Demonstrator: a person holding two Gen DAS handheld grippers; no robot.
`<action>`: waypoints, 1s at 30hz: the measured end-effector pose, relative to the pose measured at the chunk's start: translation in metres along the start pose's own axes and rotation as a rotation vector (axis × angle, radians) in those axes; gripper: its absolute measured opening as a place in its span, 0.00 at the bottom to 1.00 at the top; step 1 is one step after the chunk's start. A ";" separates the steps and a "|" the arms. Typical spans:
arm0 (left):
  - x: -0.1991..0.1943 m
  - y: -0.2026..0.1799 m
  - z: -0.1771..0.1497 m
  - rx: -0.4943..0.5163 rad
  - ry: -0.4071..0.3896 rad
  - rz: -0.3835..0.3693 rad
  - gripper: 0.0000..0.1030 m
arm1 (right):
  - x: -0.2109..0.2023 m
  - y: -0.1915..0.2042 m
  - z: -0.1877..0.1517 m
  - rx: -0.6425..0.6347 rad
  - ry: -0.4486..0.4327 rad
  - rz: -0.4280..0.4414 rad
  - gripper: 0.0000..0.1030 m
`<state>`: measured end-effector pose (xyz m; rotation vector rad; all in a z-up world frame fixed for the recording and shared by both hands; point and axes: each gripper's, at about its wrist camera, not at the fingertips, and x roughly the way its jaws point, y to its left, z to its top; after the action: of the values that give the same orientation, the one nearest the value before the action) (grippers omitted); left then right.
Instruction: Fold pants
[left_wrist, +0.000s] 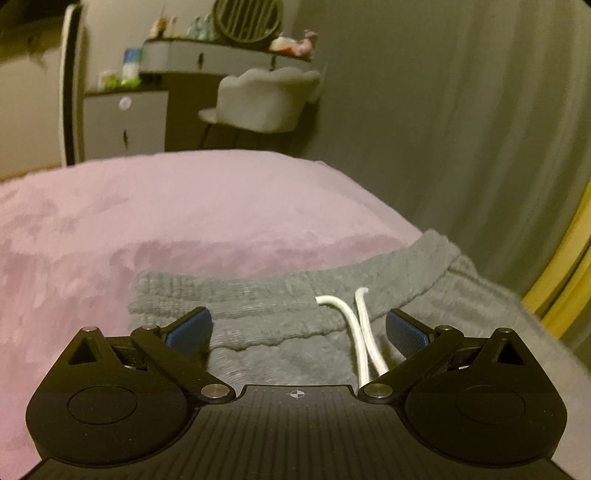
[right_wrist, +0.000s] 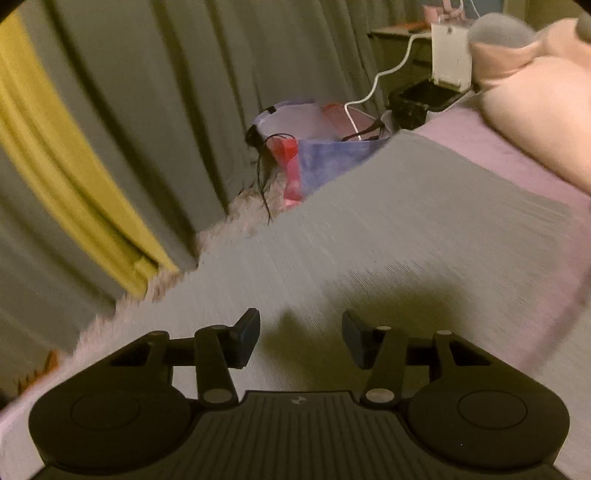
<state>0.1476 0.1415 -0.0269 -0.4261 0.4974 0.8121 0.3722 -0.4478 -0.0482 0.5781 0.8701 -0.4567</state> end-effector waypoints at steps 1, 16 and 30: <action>0.004 -0.005 -0.003 0.035 -0.006 0.022 1.00 | 0.017 0.007 0.012 0.018 0.000 -0.019 0.49; 0.017 -0.038 -0.032 0.213 -0.071 0.171 1.00 | 0.123 0.052 0.044 -0.065 -0.054 -0.317 0.31; 0.016 -0.037 -0.032 0.200 -0.070 0.158 1.00 | -0.090 -0.085 -0.067 0.039 -0.331 -0.042 0.06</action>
<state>0.1774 0.1111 -0.0556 -0.1743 0.5457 0.9162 0.2322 -0.4564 -0.0334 0.5029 0.5588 -0.5902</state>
